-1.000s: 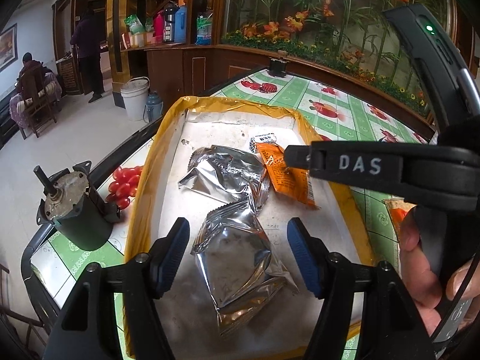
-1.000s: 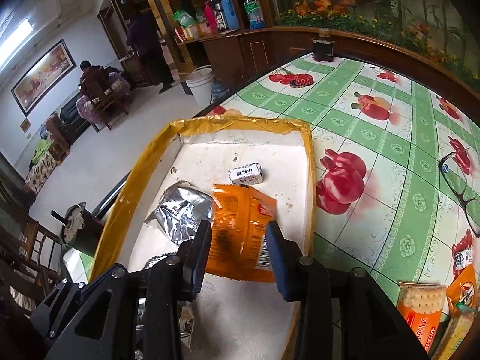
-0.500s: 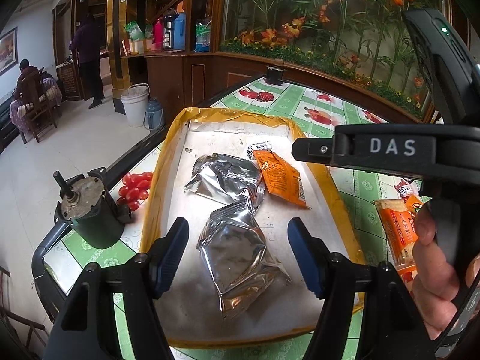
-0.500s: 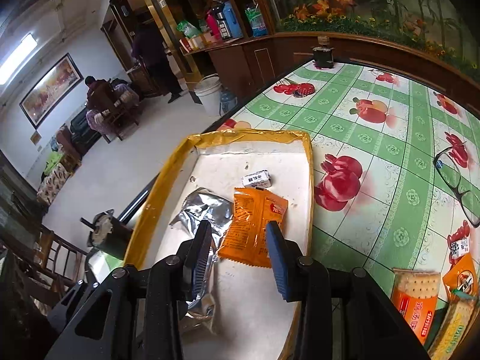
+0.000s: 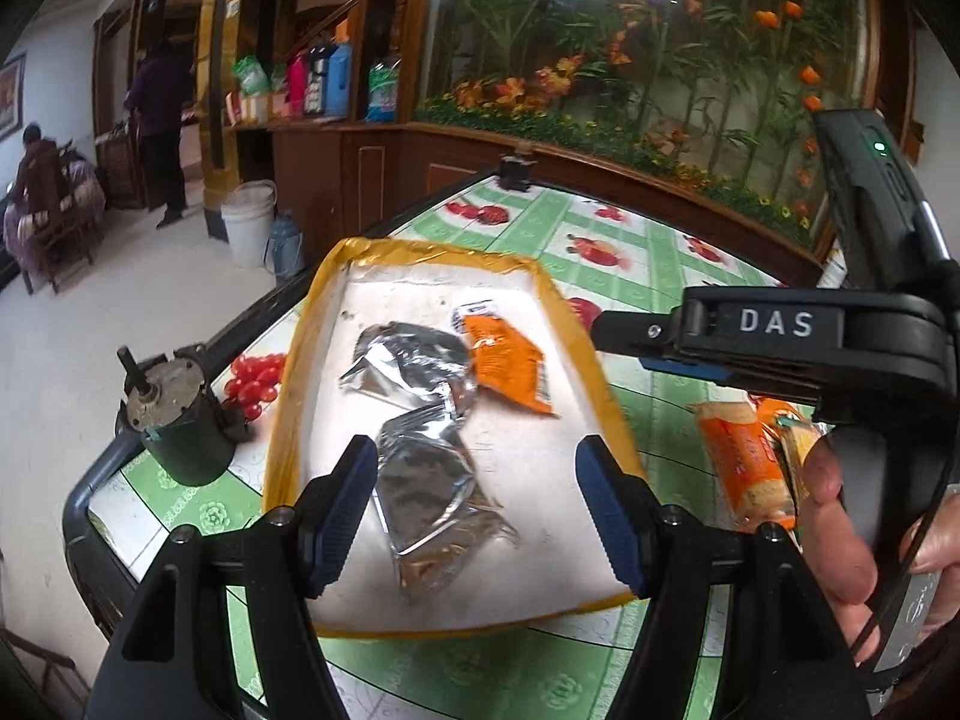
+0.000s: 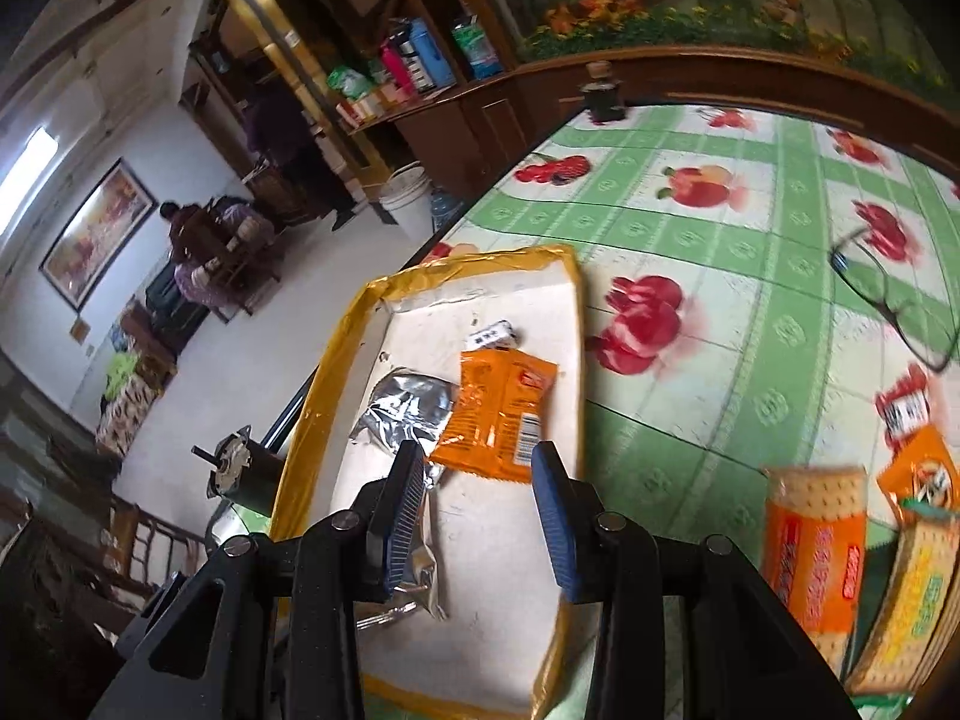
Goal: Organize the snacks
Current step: 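Move both grippers to the snack pile and grasp the orange cracker pack with the left gripper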
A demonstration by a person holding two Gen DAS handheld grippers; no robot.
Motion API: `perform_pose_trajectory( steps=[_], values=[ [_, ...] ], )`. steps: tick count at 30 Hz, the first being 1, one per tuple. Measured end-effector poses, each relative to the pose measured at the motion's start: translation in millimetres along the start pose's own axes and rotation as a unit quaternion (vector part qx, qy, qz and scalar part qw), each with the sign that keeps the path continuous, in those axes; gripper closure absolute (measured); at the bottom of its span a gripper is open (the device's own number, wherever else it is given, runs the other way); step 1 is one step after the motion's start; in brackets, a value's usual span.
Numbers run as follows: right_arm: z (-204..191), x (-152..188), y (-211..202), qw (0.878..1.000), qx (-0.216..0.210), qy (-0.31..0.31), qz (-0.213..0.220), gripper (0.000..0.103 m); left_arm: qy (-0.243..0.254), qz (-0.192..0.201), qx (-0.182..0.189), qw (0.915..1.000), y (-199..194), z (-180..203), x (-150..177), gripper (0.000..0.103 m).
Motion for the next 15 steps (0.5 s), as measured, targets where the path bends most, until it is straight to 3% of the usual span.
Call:
perform_pose_trajectory(
  steps=[5,8,15],
  values=[
    [15.8,13.5,-11.9,0.999,-0.022,0.041,-0.013,0.062,-0.004,0.003,0.029,0.9996,-7.1,20.1,4.0,0.035],
    [27.8,26.0,-15.3,0.996,-0.035,0.082,-0.024,0.062,-0.016,0.005,0.057,0.9982,-8.8,39.0,8.7,0.027],
    [48.4,42.3,-36.3,0.990,-0.050,0.128,-0.013,0.062,0.021,0.010,0.058,0.9980,-8.8,68.9,17.1,0.027]
  ],
)
Point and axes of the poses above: each gripper's, at about its wrist camera, not at the fingertips, and y roughly the way its jaws point, z to its right, x to its underside, the point moved 9 cm from there along y, roughly the way its jaws point, and after that the axes turned 7 degrees about x, right-handed, at the moved point
